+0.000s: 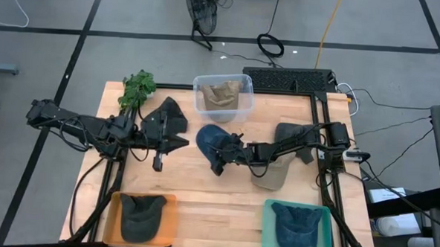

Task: Pick & Place hat
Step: Put the blue cap into the sky blue bin

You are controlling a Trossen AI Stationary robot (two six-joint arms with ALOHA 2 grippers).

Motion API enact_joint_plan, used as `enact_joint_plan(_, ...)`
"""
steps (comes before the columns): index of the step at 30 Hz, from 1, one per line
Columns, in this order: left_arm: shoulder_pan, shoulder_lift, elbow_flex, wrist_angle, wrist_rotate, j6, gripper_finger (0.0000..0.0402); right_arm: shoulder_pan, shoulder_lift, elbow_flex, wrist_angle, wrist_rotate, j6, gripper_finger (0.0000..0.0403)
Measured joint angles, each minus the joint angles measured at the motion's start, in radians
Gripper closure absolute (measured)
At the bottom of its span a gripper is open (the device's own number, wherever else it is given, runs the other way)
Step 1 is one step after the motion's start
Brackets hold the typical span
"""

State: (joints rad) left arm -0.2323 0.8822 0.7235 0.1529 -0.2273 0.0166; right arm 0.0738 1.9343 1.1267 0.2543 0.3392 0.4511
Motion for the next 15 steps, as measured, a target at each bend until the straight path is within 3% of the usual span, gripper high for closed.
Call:
enact_joint_plan(4,-0.006,0.000,0.000,-0.010,0.000,0.002,0.0376,0.009,0.000,-0.004,-0.034,-0.002,-0.025,0.0397)
enact_joint_plan(11,-0.006,0.000,0.000,-0.075,-0.025,-0.005,0.0376,0.059,0.000,-0.018,-0.014,-0.011,-0.107,0.0401)
enact_joint_plan(15,-0.006,0.000,0.000,-0.098,-0.035,-0.027,0.0376,0.139,-0.032,-0.020,0.006,-0.155,-0.318,0.0402)
